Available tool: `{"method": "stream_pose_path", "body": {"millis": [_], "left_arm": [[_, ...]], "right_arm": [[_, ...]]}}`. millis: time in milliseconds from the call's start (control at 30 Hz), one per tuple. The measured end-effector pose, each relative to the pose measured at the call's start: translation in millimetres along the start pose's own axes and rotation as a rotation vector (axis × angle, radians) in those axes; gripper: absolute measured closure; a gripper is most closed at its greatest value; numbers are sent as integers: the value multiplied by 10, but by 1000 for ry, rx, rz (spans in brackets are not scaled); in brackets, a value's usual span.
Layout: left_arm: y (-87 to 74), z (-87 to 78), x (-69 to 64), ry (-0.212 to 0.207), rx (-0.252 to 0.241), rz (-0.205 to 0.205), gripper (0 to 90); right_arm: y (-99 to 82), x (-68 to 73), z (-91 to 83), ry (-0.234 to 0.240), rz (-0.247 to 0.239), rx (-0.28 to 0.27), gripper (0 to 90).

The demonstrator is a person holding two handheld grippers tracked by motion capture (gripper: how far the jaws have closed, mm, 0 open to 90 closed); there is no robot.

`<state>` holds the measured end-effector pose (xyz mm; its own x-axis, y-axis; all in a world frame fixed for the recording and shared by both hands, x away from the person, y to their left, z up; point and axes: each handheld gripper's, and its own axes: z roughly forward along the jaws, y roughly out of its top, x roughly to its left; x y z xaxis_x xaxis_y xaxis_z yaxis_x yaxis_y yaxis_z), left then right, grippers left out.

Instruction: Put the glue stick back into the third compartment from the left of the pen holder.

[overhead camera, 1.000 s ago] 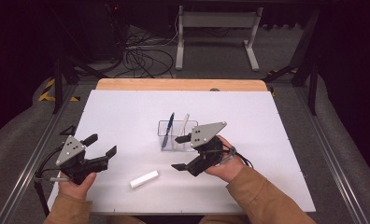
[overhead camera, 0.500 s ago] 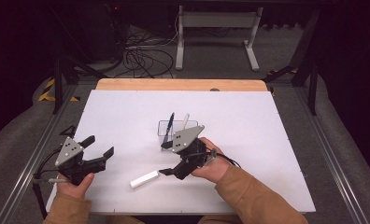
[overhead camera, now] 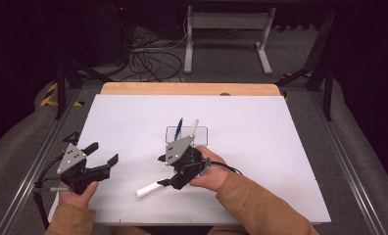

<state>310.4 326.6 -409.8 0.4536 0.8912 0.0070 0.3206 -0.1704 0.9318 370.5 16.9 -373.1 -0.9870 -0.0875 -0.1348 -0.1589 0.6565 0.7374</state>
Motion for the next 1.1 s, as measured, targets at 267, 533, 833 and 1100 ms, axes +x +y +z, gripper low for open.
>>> {"method": "stream_pose_path", "body": {"millis": [267,533,833,1100], "left_arm": [[-8,-8,23,6,-1,-4,186],[-11,2,17,5,-2,-1,186],[-25,10,23,7,-1,-6,186],[-33,24,28,3,3,-11,186]], "right_arm": [[23,-37,103,30,-18,27,324],[28,-71,162,73,-32,39,322],[57,-74,293,83,-47,96,341],[56,-81,442,96,-65,155,356]]}}
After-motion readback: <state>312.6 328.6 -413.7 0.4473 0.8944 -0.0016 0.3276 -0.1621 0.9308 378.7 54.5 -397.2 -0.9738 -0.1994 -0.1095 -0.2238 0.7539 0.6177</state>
